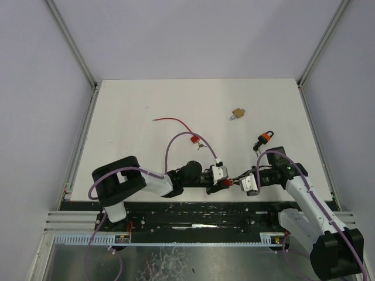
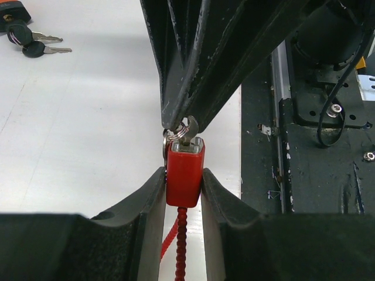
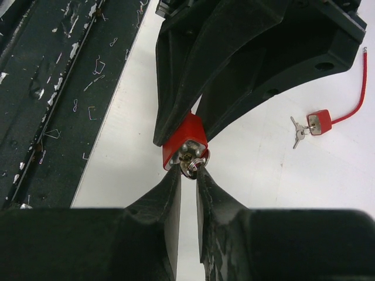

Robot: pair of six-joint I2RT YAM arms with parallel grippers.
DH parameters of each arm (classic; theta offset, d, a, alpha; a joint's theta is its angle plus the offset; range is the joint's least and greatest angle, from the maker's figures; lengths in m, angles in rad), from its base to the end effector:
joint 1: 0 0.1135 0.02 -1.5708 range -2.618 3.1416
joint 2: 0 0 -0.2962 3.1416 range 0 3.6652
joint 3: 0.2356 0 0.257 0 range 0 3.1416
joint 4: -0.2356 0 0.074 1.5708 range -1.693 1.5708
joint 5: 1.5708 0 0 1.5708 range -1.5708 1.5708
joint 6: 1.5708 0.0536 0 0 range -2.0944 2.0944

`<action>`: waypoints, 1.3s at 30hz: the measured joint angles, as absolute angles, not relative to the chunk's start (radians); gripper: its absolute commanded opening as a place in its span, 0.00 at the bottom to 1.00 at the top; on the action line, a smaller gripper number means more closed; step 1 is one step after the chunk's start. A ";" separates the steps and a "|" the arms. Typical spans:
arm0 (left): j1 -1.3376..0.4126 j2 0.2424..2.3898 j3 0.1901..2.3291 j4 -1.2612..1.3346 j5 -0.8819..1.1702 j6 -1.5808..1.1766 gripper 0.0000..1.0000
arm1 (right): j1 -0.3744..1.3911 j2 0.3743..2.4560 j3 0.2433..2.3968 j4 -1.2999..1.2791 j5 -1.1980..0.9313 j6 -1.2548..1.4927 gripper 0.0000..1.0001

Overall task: Lock with the key
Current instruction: Lock the lock.

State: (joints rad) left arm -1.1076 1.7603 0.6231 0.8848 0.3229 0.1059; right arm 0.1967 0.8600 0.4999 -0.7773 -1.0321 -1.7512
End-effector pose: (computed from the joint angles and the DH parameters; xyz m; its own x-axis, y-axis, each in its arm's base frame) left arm 0.1439 -0.3262 0.1717 -0.0068 0.2379 -0.9713 0.9920 0.1244 0.0236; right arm 0.1130 0.0694 0.2139 0.6061 -0.3938 -0.6910 -0.7942 -0.2521 -0.5529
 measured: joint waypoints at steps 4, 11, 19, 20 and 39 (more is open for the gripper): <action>-1.101 1.760 0.627 0.876 0.339 0.114 0.00 | 0.197 0.865 0.503 -0.777 -1.033 -1.722 0.12; -1.074 1.759 0.639 0.876 0.385 0.121 0.00 | 0.197 0.898 0.547 -0.772 -1.039 -1.583 0.11; -1.061 1.754 0.640 0.885 0.408 0.125 0.00 | 0.197 0.913 0.575 -0.751 -1.043 -1.386 0.40; -1.058 1.754 0.639 0.892 0.412 0.116 0.00 | 0.197 0.916 0.580 -0.750 -1.048 -1.362 0.46; -1.006 1.739 0.466 1.322 0.293 -0.184 0.00 | 0.164 0.876 0.655 -0.577 -1.085 -0.851 0.67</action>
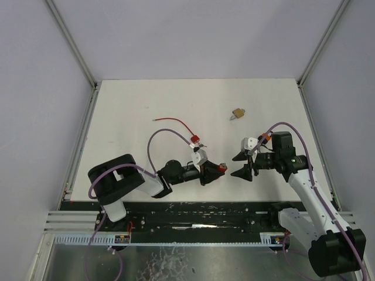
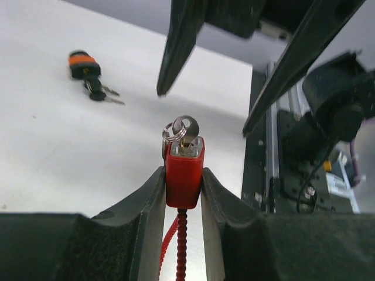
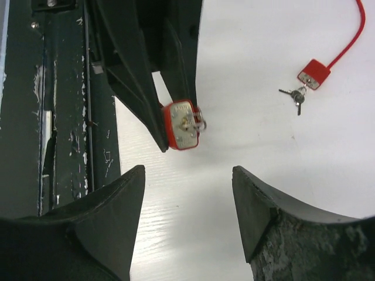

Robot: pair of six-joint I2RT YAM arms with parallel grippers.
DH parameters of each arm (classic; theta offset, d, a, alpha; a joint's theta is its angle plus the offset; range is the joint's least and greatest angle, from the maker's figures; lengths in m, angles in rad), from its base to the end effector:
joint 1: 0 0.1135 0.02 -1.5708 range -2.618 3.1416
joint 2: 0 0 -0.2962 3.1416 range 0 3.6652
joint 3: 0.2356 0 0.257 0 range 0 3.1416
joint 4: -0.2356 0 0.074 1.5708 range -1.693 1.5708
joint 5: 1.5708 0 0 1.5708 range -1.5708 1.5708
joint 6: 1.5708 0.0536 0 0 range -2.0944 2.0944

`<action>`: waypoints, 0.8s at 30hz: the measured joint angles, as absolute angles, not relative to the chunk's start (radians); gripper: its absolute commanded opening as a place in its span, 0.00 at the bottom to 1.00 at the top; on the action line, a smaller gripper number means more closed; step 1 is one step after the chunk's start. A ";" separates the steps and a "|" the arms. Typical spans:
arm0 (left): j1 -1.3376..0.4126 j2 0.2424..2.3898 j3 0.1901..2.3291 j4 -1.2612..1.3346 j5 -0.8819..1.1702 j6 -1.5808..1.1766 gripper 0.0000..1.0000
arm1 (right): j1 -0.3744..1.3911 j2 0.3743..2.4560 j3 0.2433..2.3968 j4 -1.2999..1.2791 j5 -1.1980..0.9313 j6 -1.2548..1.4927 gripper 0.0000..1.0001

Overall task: Lock with the key
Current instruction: Lock the lock.

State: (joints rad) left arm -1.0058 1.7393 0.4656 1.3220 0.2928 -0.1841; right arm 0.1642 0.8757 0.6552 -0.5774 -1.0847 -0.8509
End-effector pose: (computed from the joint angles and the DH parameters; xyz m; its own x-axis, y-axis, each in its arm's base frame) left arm 0.1611 -0.2831 0.1902 -0.1509 -0.0894 -0.9845 0.9515 0.2571 -0.1691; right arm 0.1466 0.0723 0.2740 0.0497 -0.3478 -0.9362 -0.9829 0.1494 -0.1076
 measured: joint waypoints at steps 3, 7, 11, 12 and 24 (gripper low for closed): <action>-1.000 1.739 0.456 1.405 0.234 -0.252 0.00 | 0.163 0.917 0.651 -0.522 -1.075 -0.766 0.66; -0.992 1.736 0.456 1.464 0.155 -0.340 0.00 | 0.163 0.940 0.632 -0.452 -1.086 -0.657 0.67; -0.991 1.702 0.456 1.474 0.088 -0.447 0.00 | 0.163 0.934 0.596 -0.326 -1.102 -0.505 0.69; -0.991 1.688 0.456 1.475 0.076 -0.472 0.00 | 0.163 0.931 0.591 -0.303 -1.108 -0.473 0.69; -0.991 1.598 0.496 1.514 0.005 -0.749 0.00 | 0.163 0.851 0.529 0.081 -1.204 -0.012 0.53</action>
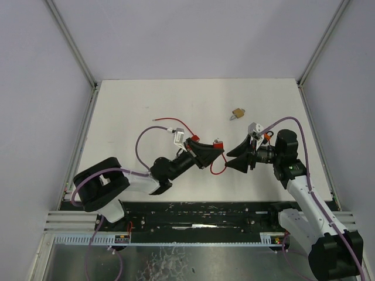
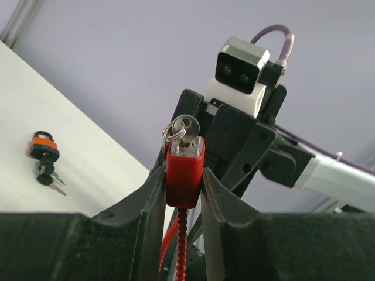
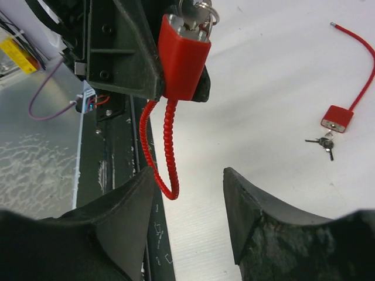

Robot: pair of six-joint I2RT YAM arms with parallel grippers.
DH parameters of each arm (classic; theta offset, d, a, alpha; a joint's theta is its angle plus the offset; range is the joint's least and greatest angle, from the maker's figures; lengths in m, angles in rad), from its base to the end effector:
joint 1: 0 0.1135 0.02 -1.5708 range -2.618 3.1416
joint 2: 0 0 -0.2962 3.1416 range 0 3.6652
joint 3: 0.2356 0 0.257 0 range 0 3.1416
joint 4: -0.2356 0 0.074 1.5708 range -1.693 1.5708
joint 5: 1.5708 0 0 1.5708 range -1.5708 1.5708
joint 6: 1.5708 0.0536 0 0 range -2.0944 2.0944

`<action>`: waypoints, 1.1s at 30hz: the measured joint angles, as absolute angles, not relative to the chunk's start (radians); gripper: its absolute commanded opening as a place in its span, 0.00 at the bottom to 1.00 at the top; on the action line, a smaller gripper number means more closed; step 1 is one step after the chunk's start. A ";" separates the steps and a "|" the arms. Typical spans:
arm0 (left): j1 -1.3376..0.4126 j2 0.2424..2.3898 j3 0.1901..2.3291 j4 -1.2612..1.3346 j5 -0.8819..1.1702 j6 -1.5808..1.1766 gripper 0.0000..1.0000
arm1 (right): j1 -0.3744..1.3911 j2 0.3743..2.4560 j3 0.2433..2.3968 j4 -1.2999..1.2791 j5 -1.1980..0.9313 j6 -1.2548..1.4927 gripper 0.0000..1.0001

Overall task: Lock with the key
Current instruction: Lock the lock.

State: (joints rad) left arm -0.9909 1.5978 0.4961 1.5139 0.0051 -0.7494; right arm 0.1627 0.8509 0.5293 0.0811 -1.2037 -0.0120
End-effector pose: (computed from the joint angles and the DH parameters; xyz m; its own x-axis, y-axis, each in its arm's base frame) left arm 0.1704 -0.2606 0.2649 -0.4109 -0.6159 -0.6722 0.7638 0.1700 -0.6226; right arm 0.1610 0.0771 0.2919 -0.2236 -0.0411 -0.9738 -0.9554 0.2069 0.2107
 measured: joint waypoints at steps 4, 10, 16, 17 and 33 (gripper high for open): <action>-0.991 1.605 0.517 1.515 -0.006 -0.801 0.00 | 0.163 0.846 0.504 0.173 -1.222 0.099 0.43; -0.991 1.639 0.553 1.515 -0.008 -0.826 0.00 | 0.170 0.845 0.498 0.242 -1.225 0.187 0.20; -0.991 1.679 0.578 1.528 -0.007 -0.831 0.31 | 0.171 0.848 0.493 0.271 -1.234 0.244 0.00; -0.991 1.680 0.578 1.529 -0.007 -0.831 0.36 | 0.171 0.848 0.493 0.271 -1.234 0.248 0.00; -0.938 1.623 0.534 1.533 0.020 -0.845 0.48 | 0.169 0.860 0.513 0.183 -1.247 0.231 0.00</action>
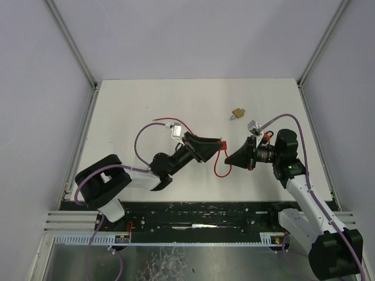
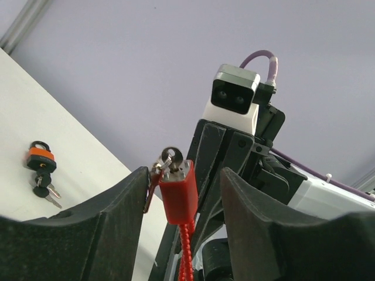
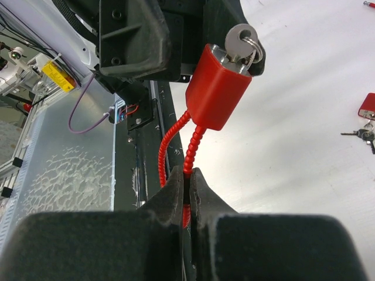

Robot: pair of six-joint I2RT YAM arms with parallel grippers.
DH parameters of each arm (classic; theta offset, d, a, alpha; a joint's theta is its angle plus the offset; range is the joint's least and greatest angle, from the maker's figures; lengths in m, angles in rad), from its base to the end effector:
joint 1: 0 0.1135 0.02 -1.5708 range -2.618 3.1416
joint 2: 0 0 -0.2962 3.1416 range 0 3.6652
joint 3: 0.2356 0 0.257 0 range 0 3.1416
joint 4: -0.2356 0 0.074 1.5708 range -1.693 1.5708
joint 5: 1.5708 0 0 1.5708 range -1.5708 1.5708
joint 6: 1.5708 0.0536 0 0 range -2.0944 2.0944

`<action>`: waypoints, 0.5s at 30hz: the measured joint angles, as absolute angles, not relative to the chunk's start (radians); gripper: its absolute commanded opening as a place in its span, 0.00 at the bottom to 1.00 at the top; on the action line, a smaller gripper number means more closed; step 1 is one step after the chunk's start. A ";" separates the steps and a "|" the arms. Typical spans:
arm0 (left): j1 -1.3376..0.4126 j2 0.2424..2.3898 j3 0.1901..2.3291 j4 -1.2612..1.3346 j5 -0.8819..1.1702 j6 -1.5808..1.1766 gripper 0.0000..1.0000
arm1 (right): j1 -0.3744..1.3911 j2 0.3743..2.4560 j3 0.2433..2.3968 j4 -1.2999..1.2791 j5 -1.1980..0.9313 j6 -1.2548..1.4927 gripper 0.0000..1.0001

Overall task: Lock with the key
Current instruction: Lock the lock.

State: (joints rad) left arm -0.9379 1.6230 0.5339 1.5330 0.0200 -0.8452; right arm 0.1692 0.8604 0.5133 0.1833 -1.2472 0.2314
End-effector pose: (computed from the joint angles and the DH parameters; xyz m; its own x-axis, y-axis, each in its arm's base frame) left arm 0.1882 -0.2583 0.2704 -0.4425 -0.6613 -0.6057 0.7321 0.1237 -0.6699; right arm 0.1611 0.0791 0.2946 -0.3802 0.0090 -0.9249 -0.9127 0.1581 0.3768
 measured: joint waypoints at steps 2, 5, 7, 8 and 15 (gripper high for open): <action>-0.928 1.623 0.534 1.532 0.026 -0.855 0.46 | 0.169 0.862 0.513 0.176 -1.249 0.226 0.00; -0.922 1.623 0.534 1.533 0.043 -0.866 0.44 | 0.169 0.866 0.513 0.163 -1.250 0.215 0.00; -0.921 1.624 0.534 1.532 0.053 -0.868 0.44 | 0.169 0.867 0.513 0.156 -1.250 0.208 0.00; -0.921 1.625 0.534 1.532 0.060 -0.868 0.44 | 0.169 0.867 0.514 0.152 -1.251 0.205 0.00; -0.920 1.645 0.545 1.528 0.109 -0.876 0.43 | 0.169 0.867 0.525 0.139 -1.250 0.183 0.00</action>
